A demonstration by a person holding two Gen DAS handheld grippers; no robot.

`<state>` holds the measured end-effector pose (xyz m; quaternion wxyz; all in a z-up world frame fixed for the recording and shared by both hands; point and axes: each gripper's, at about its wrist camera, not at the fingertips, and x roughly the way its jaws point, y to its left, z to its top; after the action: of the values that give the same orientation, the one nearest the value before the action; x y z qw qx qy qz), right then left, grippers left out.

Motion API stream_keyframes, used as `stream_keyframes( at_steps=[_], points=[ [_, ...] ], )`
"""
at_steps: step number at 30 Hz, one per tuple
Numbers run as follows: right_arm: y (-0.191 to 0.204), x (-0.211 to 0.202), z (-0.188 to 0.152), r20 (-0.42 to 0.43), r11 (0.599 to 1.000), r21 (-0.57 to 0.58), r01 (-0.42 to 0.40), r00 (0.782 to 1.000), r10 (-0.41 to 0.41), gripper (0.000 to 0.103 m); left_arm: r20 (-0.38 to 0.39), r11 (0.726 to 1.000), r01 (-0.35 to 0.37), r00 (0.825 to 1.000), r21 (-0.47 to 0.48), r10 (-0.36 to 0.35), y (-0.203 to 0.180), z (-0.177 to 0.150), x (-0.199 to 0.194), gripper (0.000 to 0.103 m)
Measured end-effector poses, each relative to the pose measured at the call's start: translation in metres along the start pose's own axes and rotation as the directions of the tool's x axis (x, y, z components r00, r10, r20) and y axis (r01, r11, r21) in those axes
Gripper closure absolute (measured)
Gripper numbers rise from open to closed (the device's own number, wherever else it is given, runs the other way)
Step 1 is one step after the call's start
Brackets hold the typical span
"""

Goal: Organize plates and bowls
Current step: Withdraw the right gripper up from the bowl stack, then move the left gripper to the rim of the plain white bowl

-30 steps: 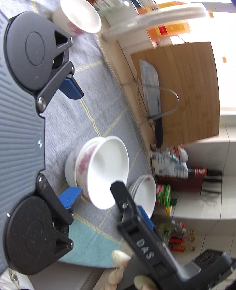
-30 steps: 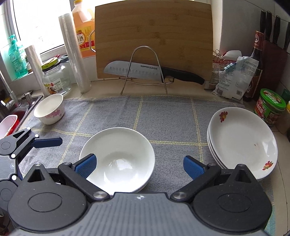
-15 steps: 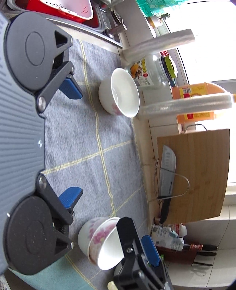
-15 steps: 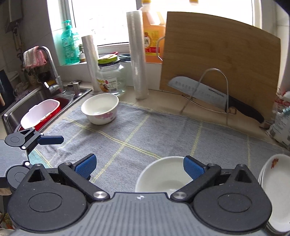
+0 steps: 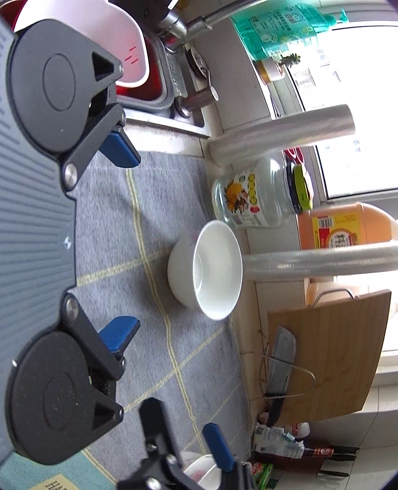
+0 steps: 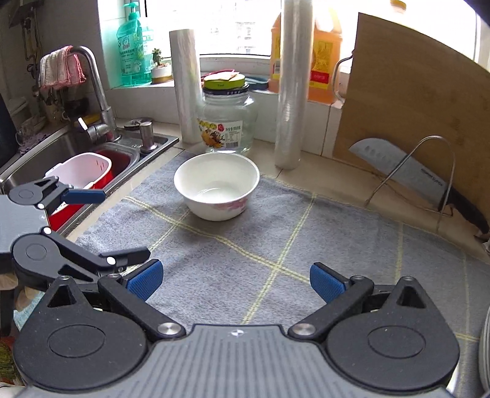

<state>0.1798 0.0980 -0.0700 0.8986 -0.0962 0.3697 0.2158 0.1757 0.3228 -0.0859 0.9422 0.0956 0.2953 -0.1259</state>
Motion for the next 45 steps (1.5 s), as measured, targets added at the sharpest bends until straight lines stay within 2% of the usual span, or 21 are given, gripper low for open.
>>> stream_keyframes(
  at_steps=[5, 12, 16, 21, 27, 36, 45],
  points=[
    [0.023, 0.048, -0.006, -0.071, 1.0, 0.004, 0.008, 0.997, -0.008, 0.0, 0.007, 1.0, 0.016, 1.0, -0.02, -0.016, 0.028, 0.003, 0.004, 0.001],
    [0.04, 0.084, -0.009, -0.121, 0.999, -0.006, 0.035, 0.992, -0.036, 0.0, 0.026, 0.998, 0.063, 0.998, -0.002, -0.063, 0.04, 0.014, 0.013, 0.001],
    [0.042, 0.082, -0.013, -0.089, 0.999, -0.025, 0.031, 0.996, -0.033, 0.0, 0.024, 0.994, 0.11, 0.994, 0.005, -0.11, 0.04, 0.022, 0.022, 0.001],
    [0.039, 0.078, -0.025, 0.0, 0.999, -0.021, 0.027, 1.0, -0.027, 0.0, -0.001, 0.984, 0.177, 0.984, 0.014, -0.177, 0.038, 0.037, 0.039, 0.001],
    [0.039, 0.078, -0.028, 0.041, 0.999, -0.024, 0.031, 0.999, -0.03, 0.0, -0.037, 0.966, 0.259, 0.965, 0.021, -0.258, 0.038, 0.06, 0.062, 0.001],
    [0.03, 0.094, -0.007, 0.032, 0.999, 0.004, 0.043, 0.999, -0.043, 0.0, -0.108, 0.942, 0.331, 0.94, 0.046, -0.325, 0.035, 0.086, 0.099, 0.001],
    [0.025, 0.106, 0.024, 0.099, 0.997, -0.019, 0.075, 0.992, -0.073, 0.0, -0.143, 0.925, 0.367, 0.925, 0.094, -0.352, 0.028, 0.099, 0.12, 0.003]
  ],
)
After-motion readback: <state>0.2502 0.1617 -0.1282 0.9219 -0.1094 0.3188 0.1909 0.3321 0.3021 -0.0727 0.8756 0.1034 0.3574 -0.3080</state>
